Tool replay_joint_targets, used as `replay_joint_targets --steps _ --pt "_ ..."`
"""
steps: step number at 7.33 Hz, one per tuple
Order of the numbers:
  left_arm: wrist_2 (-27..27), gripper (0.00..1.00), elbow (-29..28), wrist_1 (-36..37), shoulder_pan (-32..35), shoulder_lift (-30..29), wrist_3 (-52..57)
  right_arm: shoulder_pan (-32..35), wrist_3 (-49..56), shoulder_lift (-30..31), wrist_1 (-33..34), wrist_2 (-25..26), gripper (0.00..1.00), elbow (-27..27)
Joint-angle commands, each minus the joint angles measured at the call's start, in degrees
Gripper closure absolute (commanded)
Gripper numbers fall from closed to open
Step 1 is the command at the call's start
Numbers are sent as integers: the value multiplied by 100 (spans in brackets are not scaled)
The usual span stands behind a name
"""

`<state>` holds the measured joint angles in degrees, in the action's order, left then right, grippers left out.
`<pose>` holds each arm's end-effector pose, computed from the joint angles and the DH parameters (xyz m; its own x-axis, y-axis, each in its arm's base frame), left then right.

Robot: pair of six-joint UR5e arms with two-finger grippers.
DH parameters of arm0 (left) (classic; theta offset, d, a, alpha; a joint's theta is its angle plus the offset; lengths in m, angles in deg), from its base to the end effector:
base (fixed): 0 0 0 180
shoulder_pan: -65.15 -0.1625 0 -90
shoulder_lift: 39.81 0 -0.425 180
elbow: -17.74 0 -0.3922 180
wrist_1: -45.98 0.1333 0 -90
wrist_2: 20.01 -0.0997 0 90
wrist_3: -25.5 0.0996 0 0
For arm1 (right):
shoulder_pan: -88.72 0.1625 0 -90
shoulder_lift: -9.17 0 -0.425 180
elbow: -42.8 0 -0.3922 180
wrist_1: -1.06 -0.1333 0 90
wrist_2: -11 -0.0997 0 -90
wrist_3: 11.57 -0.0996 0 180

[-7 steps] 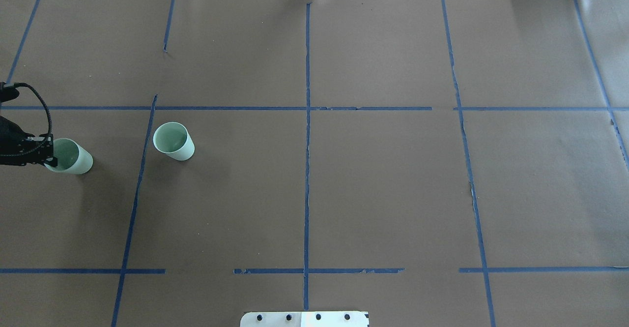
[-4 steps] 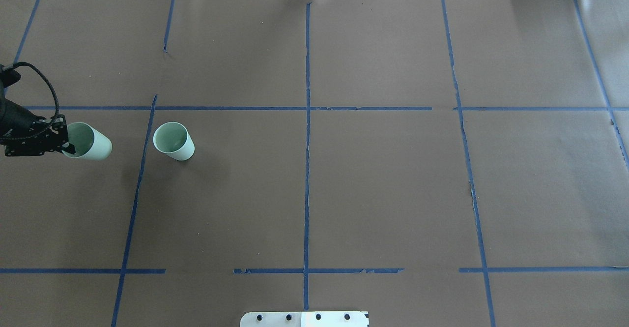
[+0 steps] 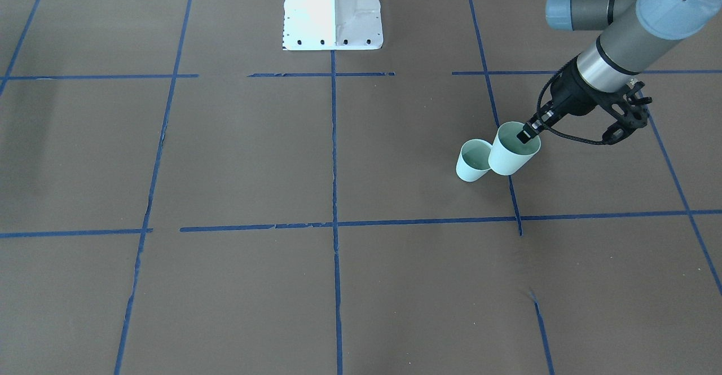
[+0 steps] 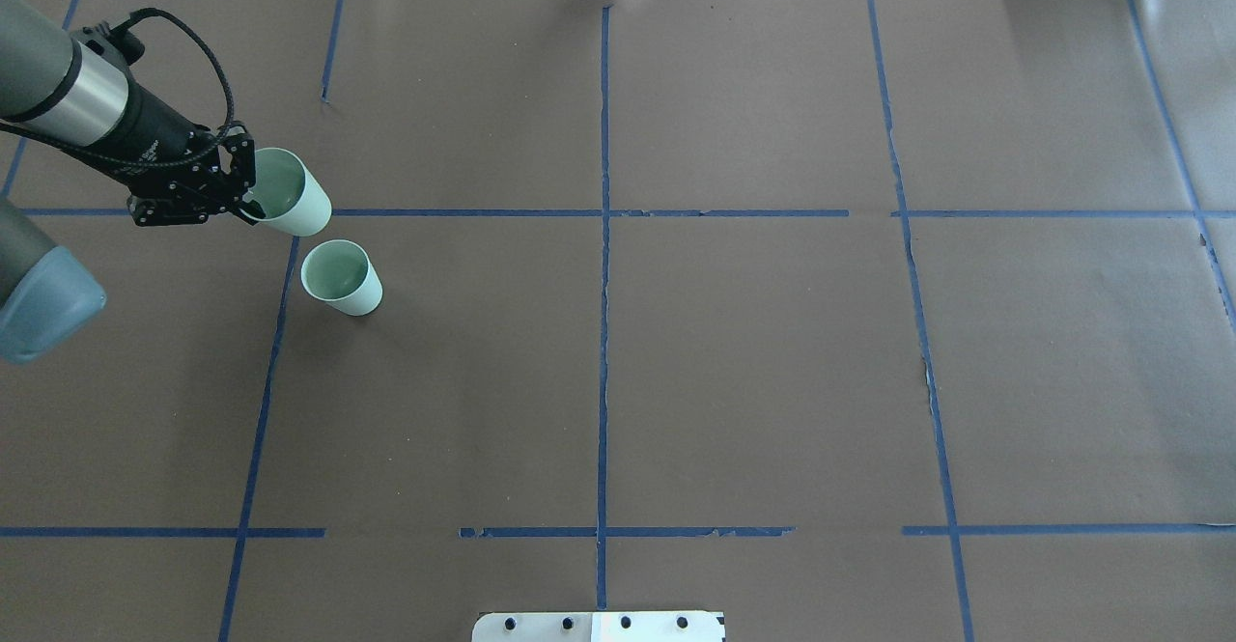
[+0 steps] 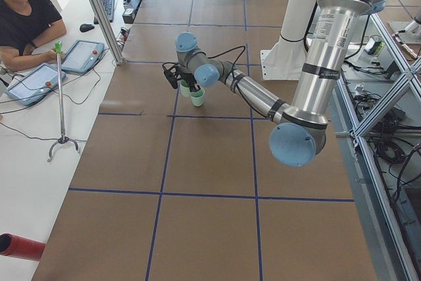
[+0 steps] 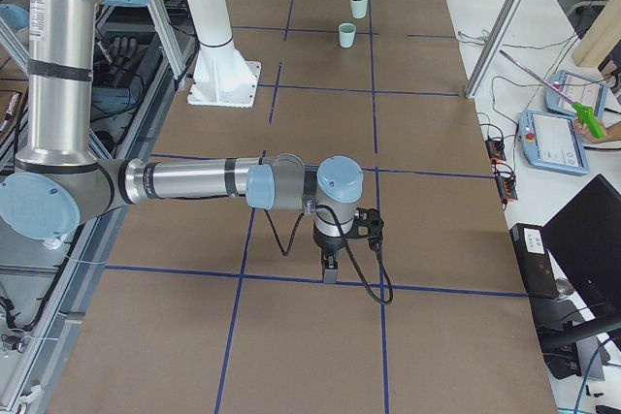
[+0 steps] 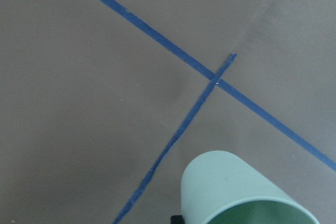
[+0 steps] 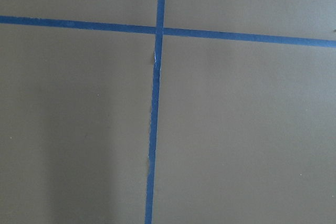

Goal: Stack cups
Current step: 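Lift the cup and carry it over the other green cup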

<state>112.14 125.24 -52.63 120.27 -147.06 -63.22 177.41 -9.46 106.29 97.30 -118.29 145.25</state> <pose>0.2723 -0.5068 0.3301 0.4234 -0.5784 -0.6973 0.3353 0.8151 -0.4724 0.0602 -0.4378 0.6264 0.7726 -0.0444 0.6333 0.0513 0.9987 0.0074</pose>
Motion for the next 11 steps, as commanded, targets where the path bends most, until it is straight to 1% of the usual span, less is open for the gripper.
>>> replay_joint_targets --steps 1,3,5,7,11 --pt "-31 100 25 122 -352 -86 -171 0 0 0 0 9 0 4" --pt "-40 100 16 131 -476 -51 -172 0 0 0 0 9 0 4" --pt "-40 100 16 131 -467 1 -172 0 0 0 0 0 0 -5" --pt "-154 100 -1 131 -467 37 -172 0 0 0 0 0 0 4" --pt "-154 100 -27 131 -467 28 -172 0 0 0 0 9 0 4"
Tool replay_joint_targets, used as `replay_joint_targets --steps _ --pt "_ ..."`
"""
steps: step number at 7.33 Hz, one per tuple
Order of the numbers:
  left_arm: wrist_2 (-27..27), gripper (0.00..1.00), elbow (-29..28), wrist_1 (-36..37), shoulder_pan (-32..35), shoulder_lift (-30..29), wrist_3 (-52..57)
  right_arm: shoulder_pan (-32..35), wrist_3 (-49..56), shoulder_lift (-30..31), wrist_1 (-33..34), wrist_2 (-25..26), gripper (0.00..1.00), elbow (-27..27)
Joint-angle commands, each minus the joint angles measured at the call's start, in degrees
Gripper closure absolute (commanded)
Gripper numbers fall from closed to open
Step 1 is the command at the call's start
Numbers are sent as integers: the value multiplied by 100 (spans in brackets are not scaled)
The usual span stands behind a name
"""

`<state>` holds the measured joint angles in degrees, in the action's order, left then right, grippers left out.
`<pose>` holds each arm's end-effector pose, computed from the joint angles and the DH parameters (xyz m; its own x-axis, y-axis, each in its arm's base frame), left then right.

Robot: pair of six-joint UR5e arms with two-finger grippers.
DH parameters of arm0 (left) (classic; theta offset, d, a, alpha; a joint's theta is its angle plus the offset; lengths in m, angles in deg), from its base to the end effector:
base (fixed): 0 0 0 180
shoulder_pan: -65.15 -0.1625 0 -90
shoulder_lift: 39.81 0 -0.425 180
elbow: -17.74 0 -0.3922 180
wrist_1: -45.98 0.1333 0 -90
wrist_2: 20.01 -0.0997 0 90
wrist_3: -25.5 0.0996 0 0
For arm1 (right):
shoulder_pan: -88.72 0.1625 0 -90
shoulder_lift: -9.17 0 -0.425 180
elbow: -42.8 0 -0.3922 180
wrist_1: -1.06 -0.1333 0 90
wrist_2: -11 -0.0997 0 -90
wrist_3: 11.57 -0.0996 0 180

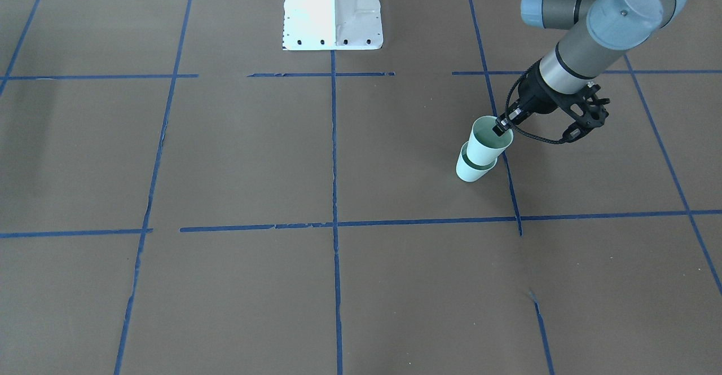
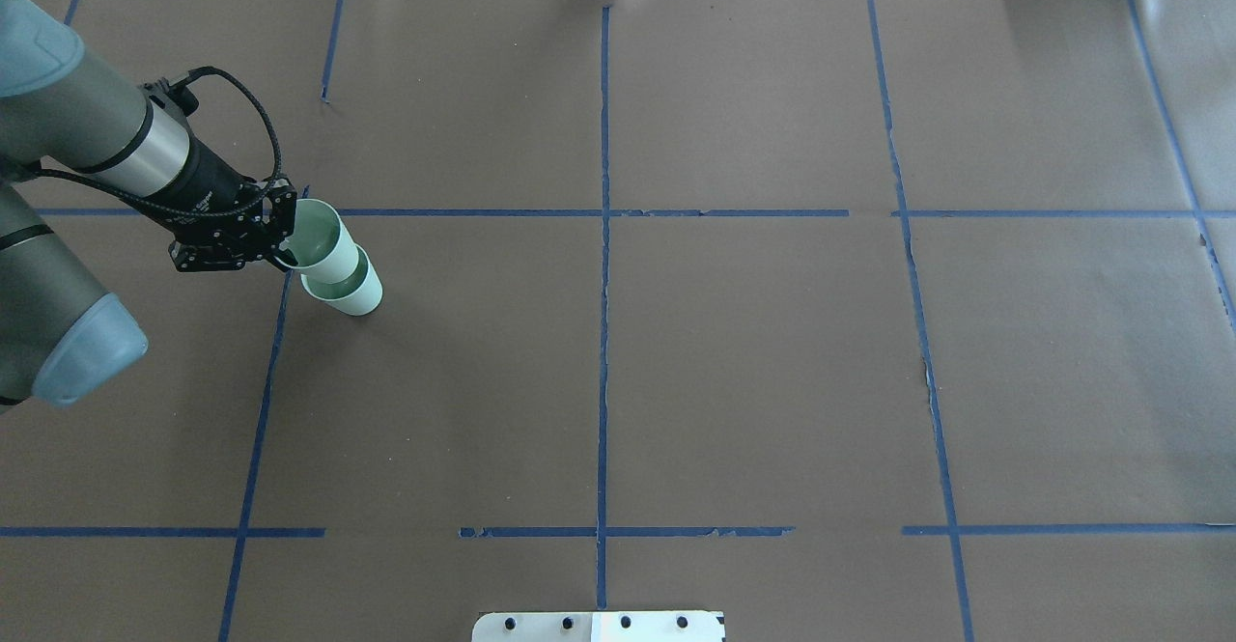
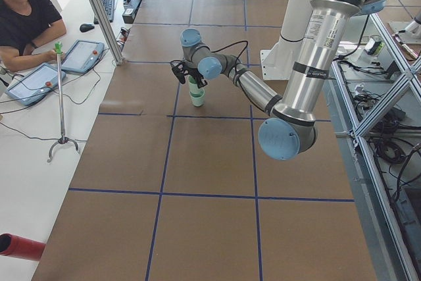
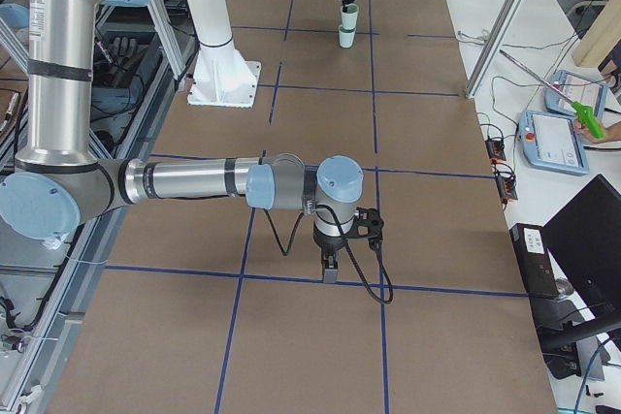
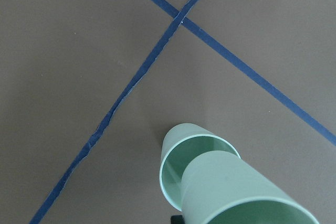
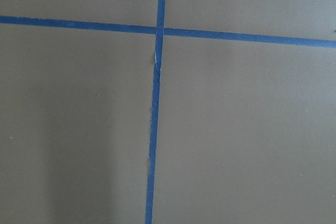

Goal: Stack cups
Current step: 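Lower the held cup into the other cup and open the left gripper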

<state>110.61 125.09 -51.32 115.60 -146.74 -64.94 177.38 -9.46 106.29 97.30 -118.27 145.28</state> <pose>0.3118 -0.4851 0.3386 0.4739 -0.5830 -0.6599 0.3138 0.8120 -0.4921 0.0600 -0.4378 0.6262 0.7728 -0.0452 0.6330 0.0519 0.9986 0.0080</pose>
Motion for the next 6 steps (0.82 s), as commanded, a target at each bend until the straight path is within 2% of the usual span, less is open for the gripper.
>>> replay_joint_targets --steps 1,2,3,6 --pt "-1 91 -20 0 -9 -4 0 2 0 0 0 -1 0 0" --pt "-1 73 -20 0 -9 -4 0 2 0 0 0 -2 0 0" --pt "-1 59 -20 0 -9 -4 9 2 0 0 0 -2 0 0" --pt "-1 60 76 0 87 23 96 2 0 0 0 -2 0 0"
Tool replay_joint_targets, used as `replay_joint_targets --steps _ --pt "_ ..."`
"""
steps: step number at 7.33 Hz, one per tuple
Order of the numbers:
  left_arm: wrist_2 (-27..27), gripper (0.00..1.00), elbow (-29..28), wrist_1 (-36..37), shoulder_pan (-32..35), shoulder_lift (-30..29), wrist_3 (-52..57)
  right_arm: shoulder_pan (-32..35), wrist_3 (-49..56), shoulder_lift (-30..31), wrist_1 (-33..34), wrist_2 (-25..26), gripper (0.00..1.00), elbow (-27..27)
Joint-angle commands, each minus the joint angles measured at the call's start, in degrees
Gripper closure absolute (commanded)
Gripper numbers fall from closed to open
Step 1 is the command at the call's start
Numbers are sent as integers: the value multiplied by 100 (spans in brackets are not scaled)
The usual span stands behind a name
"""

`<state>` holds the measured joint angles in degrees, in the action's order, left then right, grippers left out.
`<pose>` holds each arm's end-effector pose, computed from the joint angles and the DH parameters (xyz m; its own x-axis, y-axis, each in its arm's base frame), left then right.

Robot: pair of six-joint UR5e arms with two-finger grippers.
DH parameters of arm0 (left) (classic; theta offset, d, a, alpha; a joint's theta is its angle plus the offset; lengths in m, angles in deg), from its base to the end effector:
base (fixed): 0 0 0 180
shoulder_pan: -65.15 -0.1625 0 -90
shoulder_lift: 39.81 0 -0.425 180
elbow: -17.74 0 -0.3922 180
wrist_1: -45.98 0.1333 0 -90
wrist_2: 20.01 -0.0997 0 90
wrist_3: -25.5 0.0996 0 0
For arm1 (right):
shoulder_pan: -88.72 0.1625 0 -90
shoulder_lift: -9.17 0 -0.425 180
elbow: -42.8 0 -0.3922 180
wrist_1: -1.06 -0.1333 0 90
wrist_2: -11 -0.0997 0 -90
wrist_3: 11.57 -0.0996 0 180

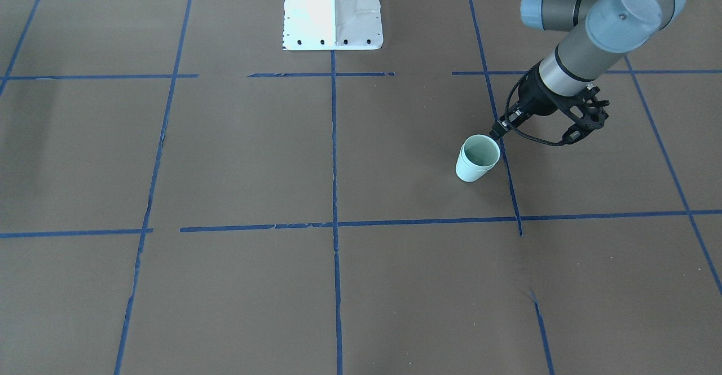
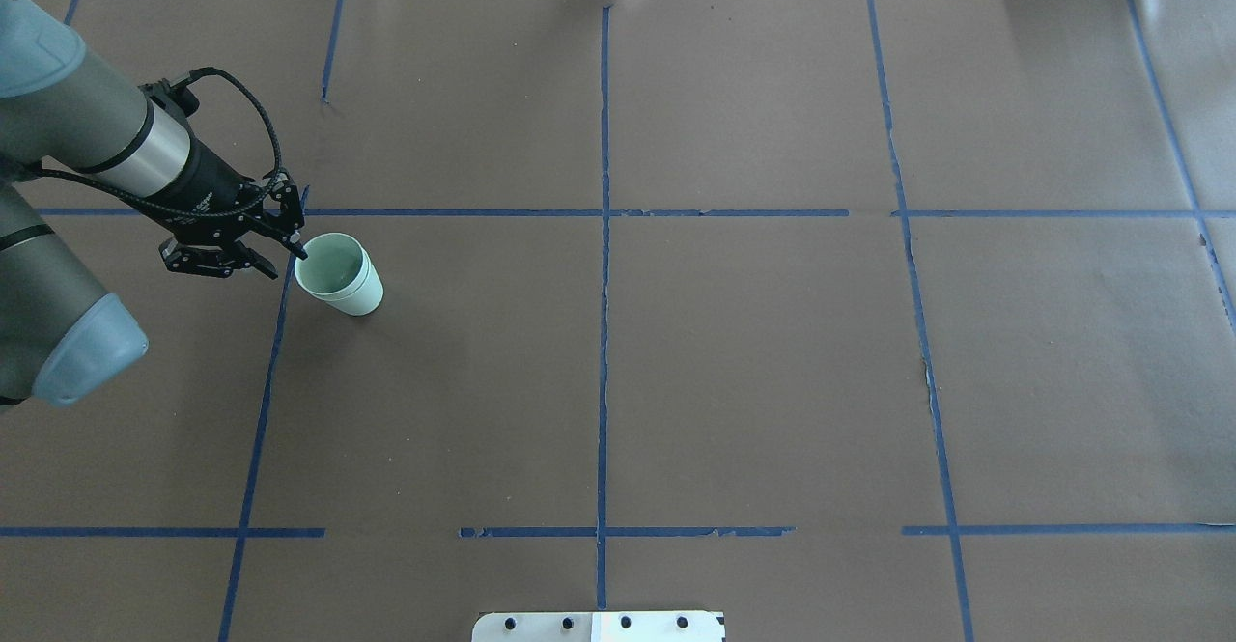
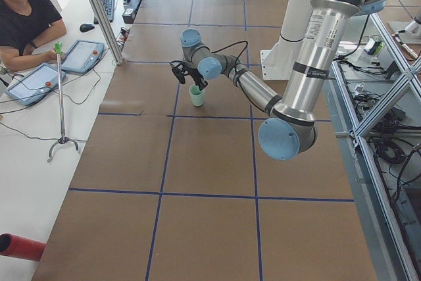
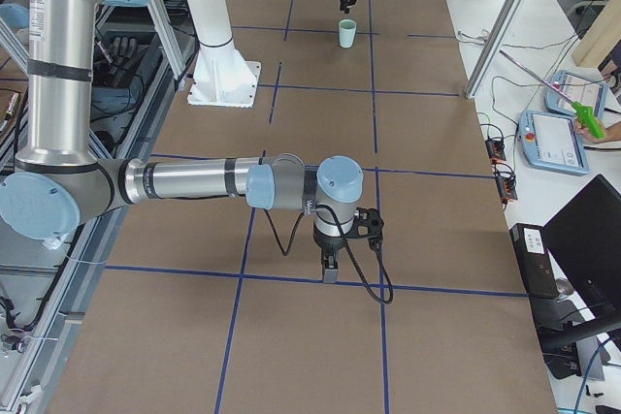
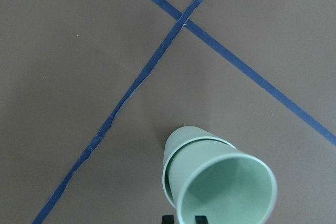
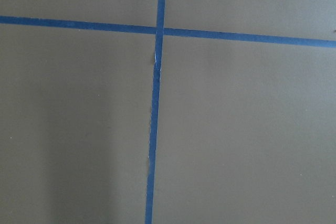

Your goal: Stack cups

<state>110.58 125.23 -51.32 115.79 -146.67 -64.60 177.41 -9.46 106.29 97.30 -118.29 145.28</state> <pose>0.3097 -0.4856 0.3382 0.4733 -0.5792 -0.6637 0.3137 0.8149 -0.4873 0.0602 -0.4378 0.6262 0.7726 -0.0448 0.6333 0.0513 0.9986 0.0080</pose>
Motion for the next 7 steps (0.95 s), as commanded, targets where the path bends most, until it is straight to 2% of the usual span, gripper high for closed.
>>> replay_joint_targets --steps 1,3,5,7 --pt "37 61 192 -9 251 234 542 0 0 0 -9 0 0 0" --pt "72 59 579 -9 1284 1259 2785 0 0 0 0 0 0 0" --pt "81 51 537 -9 1999 2209 5263 0 0 0 0 9 0 -9" --pt "81 42 188 17 3156 2853 7635 0 0 0 0 0 0 0"
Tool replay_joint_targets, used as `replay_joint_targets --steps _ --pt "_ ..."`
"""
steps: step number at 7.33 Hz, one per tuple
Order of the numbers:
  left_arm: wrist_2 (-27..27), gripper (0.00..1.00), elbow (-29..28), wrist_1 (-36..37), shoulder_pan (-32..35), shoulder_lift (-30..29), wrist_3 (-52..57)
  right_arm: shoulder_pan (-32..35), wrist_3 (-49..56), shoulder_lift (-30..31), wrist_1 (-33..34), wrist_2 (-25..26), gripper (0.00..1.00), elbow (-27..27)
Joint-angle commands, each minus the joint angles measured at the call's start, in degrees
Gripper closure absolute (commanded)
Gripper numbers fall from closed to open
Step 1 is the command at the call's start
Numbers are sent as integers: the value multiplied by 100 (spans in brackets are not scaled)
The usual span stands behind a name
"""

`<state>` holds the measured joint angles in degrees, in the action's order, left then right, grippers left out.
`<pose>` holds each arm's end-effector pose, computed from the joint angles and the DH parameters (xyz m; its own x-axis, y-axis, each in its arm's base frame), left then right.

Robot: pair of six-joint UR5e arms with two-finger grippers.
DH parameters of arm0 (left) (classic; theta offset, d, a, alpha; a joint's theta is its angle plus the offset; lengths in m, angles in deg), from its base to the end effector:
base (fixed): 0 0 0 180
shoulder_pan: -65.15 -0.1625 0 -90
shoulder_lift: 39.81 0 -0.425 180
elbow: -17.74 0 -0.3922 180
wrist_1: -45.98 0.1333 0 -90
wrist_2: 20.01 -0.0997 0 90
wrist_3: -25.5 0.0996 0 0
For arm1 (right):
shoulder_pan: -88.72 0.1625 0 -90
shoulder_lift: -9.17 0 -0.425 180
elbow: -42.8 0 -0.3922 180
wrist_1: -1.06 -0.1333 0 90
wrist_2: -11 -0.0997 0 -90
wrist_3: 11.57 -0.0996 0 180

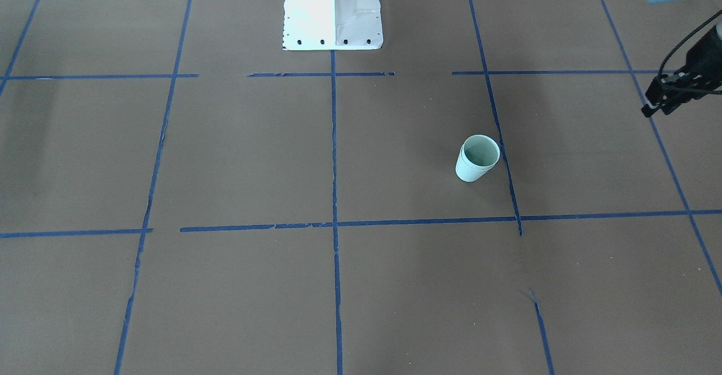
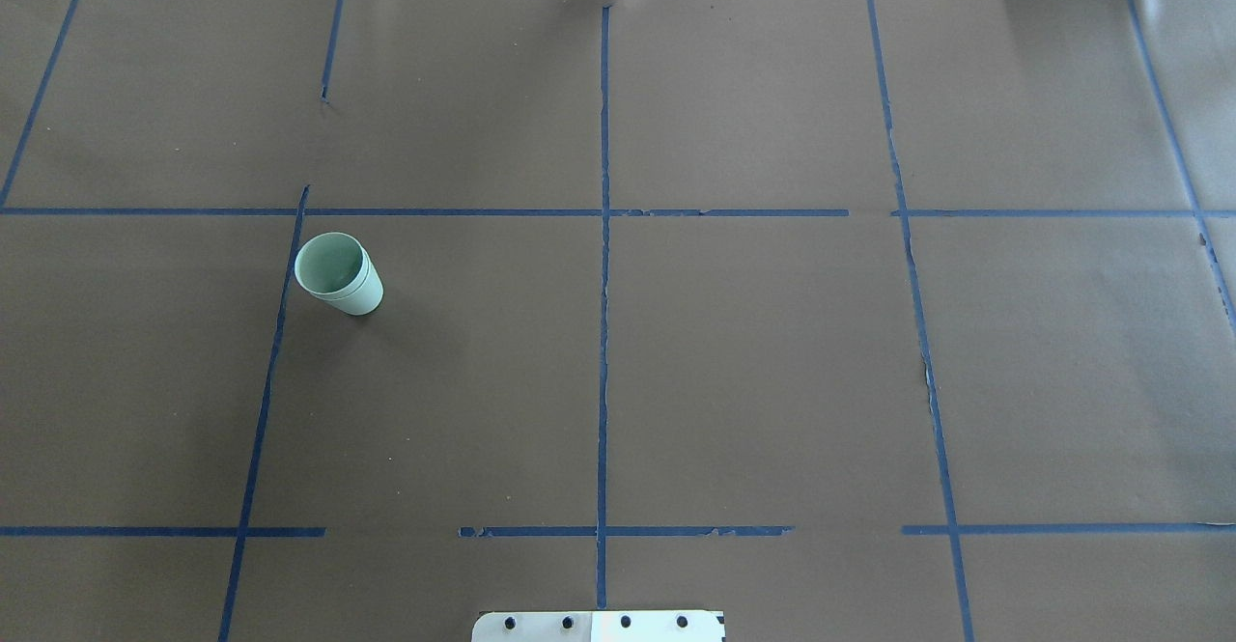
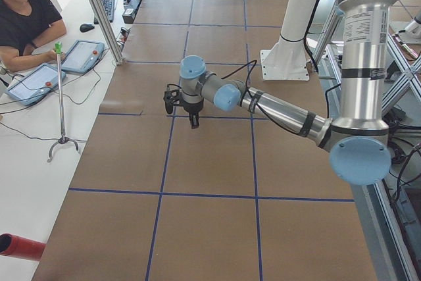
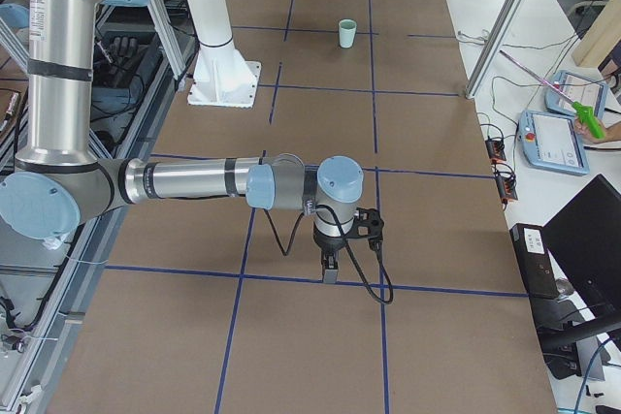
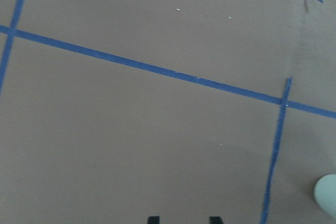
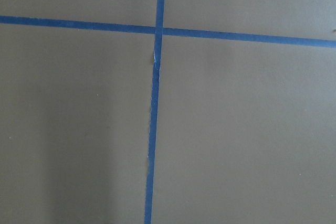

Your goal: Stack cups

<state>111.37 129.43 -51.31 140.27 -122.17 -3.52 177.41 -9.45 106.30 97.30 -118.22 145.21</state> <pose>0.0488 -0.4465 0.5218 0.6961 -0.0649 -0.7150 0.1127 0.9934 0.0195 0.0603 -0.4377 0.6269 0.7734 -0.0441 0.6324 0.0515 0.9987 0.0066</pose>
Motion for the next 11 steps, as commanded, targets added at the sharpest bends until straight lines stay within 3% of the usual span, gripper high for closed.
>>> replay_joint_targets --steps 1,2,4,11 --pt "2 29 -722 25 1245 457 2471 0 0 0 0 2 0 7" --pt "2 0 -814 112 1660 527 2725 0 0 0 0 -7 0 7" --pt "-7 0 -850 604 1874 423 3181 0 0 0 0 -7 0 -1" --pt "72 0 -623 579 1919 405 3070 0 0 0 0 -7 0 7"
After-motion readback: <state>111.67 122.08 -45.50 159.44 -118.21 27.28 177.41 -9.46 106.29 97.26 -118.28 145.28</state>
